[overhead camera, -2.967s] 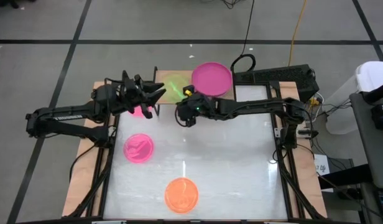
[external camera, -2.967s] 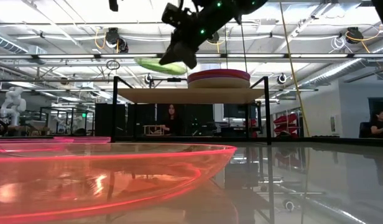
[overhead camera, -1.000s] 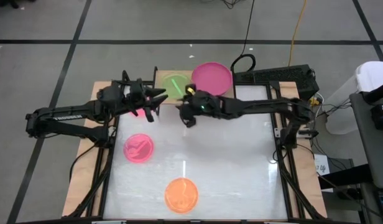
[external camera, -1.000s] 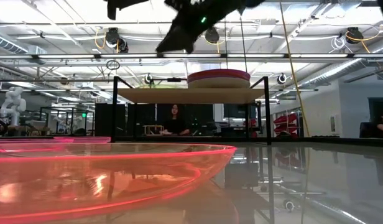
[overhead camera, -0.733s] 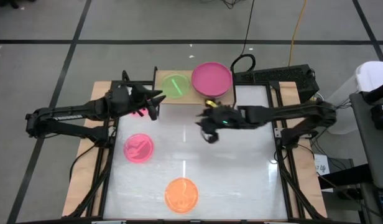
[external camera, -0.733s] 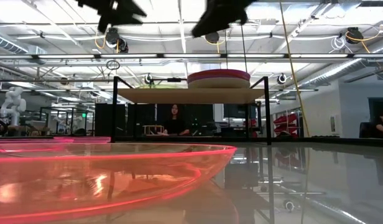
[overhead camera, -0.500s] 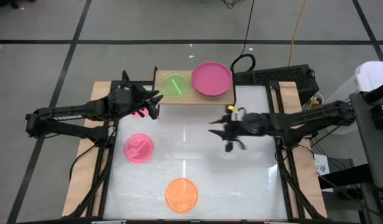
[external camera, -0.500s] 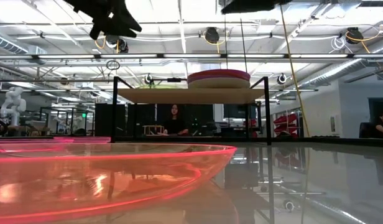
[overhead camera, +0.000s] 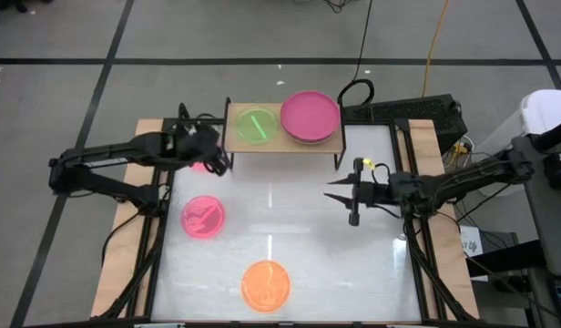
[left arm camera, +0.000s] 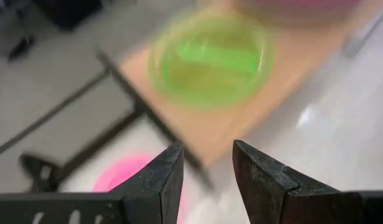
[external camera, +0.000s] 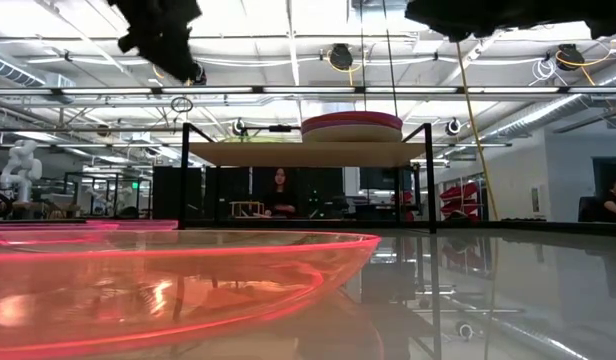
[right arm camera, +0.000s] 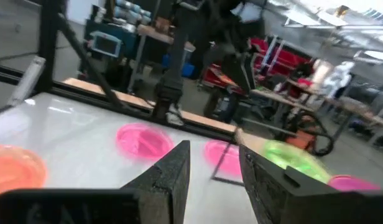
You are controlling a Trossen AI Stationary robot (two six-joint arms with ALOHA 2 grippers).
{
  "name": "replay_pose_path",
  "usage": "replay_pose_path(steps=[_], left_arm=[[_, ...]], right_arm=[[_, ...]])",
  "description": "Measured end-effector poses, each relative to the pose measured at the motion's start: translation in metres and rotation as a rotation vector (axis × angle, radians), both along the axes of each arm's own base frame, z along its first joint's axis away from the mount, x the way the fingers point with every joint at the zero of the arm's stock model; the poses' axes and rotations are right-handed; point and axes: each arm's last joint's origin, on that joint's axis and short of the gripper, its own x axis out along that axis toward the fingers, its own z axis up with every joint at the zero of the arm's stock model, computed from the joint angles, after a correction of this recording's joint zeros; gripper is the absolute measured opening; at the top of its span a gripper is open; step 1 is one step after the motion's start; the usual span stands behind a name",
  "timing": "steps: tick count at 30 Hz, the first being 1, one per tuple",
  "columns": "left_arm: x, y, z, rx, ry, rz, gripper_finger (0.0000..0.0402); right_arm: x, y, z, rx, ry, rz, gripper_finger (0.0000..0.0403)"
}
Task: Place and stack plates onto a shelf
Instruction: Stack the bottom pink transparent plate on top of the green transparent plate on the shelf
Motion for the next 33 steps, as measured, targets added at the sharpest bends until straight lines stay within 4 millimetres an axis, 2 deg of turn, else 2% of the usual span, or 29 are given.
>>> replay_pose_path(steps=[6,15,25,29,33], left_arm=[[0.007,-0.001,-0.046,-0.188,0.353,0.039,0.0145],[0.016,0.000,-0.111,-0.244,0.577,0.063,0.0145],[0.004,-0.002,-0.160,-0.246,0.566,0.103,0.0145],[-0.003,-0.003,-0.173,-0.277,0.556,0.121,0.0145],[-0.005,-0.008,-0.177,-0.382,0.568,0.067,0.0145]], right_arm=[[-0.003,0.009,0.000,0.002,0.003,0.052,0.0120],[-0.005,0.017,-0.001,-0.008,0.013,0.093,0.0120],[-0.005,0.018,-0.001,-0.013,0.018,0.091,0.0120],[-0.005,0.018,-0.001,-0.013,0.017,0.090,0.0120],[-0.005,0.018,-0.001,-0.013,0.018,0.090,0.0120]])
